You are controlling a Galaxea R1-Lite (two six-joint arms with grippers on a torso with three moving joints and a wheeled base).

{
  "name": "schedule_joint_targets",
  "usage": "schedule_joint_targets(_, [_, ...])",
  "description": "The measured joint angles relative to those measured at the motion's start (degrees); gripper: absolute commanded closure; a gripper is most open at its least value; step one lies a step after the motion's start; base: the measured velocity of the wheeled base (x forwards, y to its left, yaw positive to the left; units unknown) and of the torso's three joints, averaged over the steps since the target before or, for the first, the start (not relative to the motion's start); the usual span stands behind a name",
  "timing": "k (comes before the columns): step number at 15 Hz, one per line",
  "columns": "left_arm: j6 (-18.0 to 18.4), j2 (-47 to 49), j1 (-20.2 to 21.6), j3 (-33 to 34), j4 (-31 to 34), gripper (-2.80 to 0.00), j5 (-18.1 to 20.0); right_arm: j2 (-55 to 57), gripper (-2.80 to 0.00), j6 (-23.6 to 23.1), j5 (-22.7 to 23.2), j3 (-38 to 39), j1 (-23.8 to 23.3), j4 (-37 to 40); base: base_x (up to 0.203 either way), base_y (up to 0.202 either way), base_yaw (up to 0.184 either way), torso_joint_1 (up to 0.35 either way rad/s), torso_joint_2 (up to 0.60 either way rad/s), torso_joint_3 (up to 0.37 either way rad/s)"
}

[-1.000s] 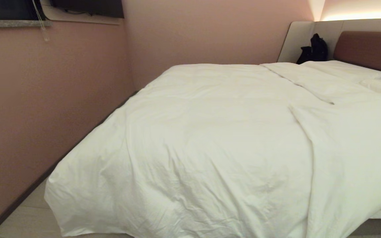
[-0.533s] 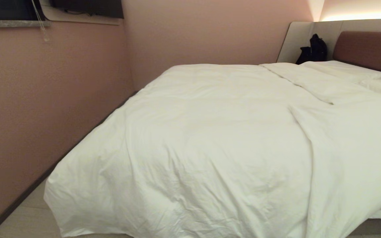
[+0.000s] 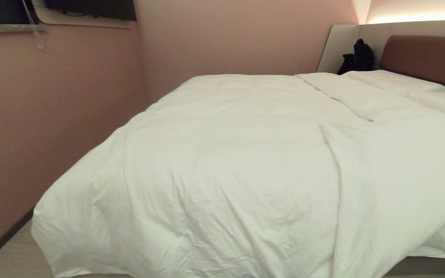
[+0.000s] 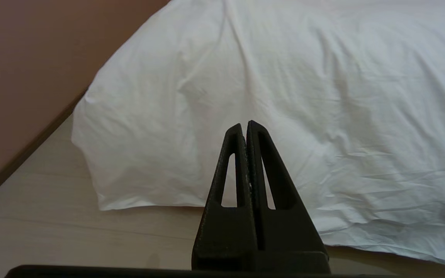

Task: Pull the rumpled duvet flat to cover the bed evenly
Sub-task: Hold the folded corner of the quilt

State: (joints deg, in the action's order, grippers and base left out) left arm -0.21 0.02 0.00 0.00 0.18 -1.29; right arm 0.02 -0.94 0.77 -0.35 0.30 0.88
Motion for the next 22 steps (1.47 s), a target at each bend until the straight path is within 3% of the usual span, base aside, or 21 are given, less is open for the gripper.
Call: schedule_joint_targets(22, [-0.61,0.00,0.00,0.00,-0.25,0.00,-0.07,0.00,0.00,0.00,0.00,0.02,0.00,0.00,0.000,-0.195,-0.001,0.002,0.00,0.002])
